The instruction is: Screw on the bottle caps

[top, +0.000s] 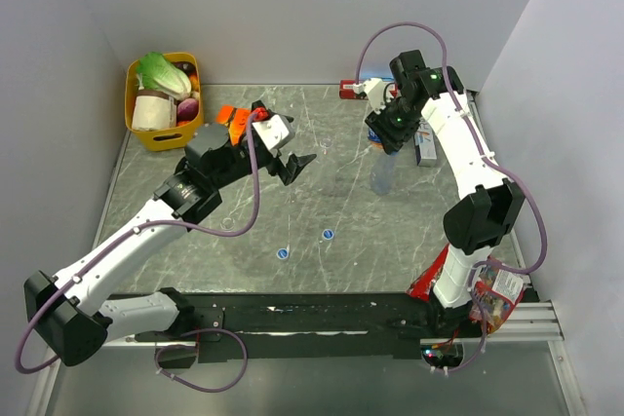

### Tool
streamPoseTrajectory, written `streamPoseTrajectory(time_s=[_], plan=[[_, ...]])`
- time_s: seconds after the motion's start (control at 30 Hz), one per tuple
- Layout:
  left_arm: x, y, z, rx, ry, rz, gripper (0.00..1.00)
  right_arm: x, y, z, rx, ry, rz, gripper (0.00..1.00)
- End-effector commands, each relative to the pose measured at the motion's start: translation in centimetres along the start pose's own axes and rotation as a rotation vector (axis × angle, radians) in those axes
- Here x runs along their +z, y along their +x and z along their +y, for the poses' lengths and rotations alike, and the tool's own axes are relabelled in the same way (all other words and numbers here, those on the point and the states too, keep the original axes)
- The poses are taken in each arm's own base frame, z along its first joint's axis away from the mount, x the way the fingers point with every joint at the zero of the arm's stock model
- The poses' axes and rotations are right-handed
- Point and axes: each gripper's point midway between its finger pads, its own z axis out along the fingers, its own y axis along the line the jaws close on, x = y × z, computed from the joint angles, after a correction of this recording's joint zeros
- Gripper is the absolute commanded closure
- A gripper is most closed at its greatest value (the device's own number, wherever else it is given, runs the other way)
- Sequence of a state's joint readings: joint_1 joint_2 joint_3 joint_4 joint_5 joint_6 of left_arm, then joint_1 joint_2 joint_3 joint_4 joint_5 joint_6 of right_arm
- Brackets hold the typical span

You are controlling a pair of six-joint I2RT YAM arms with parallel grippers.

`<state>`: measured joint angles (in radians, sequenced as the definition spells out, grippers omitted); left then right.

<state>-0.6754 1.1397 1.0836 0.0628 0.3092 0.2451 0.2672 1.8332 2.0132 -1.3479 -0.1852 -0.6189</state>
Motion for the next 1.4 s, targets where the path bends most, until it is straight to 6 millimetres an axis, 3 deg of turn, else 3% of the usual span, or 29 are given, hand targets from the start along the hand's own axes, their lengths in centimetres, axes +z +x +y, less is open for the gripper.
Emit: streamPoseTrajectory(time_s=[0.0, 0.17, 0.57, 0.73, 0.83, 0.87, 0.97, 1.13, 1.23, 1.37], plan=[[0.1, -0.9, 0.1, -0.006, 0.004, -0.038, 0.04, -0.5, 1.1, 0.3, 0.015, -0.014, 0.043, 0.48], [0.2, -0.7, 0.0, -0.009, 0.010, -0.035, 0.04, -0.3, 1.1, 0.1, 0.017, -0.011, 0.047, 0.40], [0.2, -0.6, 0.0, -0.010, 0.008, -0.038, 0.04, -0.2, 0.7, 0.1, 0.028, -0.015, 0.035, 0.39], [0.1, -0.5, 0.3, -0.016, -0.008, -0.027, 0.04, -1.3, -0.4, 0.2, 0.025, -0.014, -0.020, 0.38], [-0.6, -0.8, 1.8, -0.060, -0.065, -0.005, 0.04, -3.7, -3.8, 2.0, -0.016, -0.085, -0.224, 0.24], [-1.1, -1.5, 2.4, -0.063, -0.090, -0.014, 0.04, -4.0, -4.9, 3.3, -0.023, -0.142, -0.289, 0.17], [-2.6, -1.7, 4.7, -0.083, -0.194, 0.002, 0.04, -4.9, -7.9, 4.5, -0.033, -0.175, -0.420, 0.01], [-5.2, 0.3, 8.0, -0.153, -0.328, 0.086, 0.04, -3.2, -11.1, 6.0, -0.081, -0.229, -0.443, 0.01], [-6.6, 0.9, 8.7, -0.143, -0.372, 0.102, 0.04, -1.8, -12.6, 7.4, -0.125, -0.265, -0.448, 0.01], [-8.2, 1.3, 9.7, -0.158, -0.413, 0.113, 0.04, -0.5, -14.7, 7.6, -0.133, -0.257, -0.456, 0.01]])
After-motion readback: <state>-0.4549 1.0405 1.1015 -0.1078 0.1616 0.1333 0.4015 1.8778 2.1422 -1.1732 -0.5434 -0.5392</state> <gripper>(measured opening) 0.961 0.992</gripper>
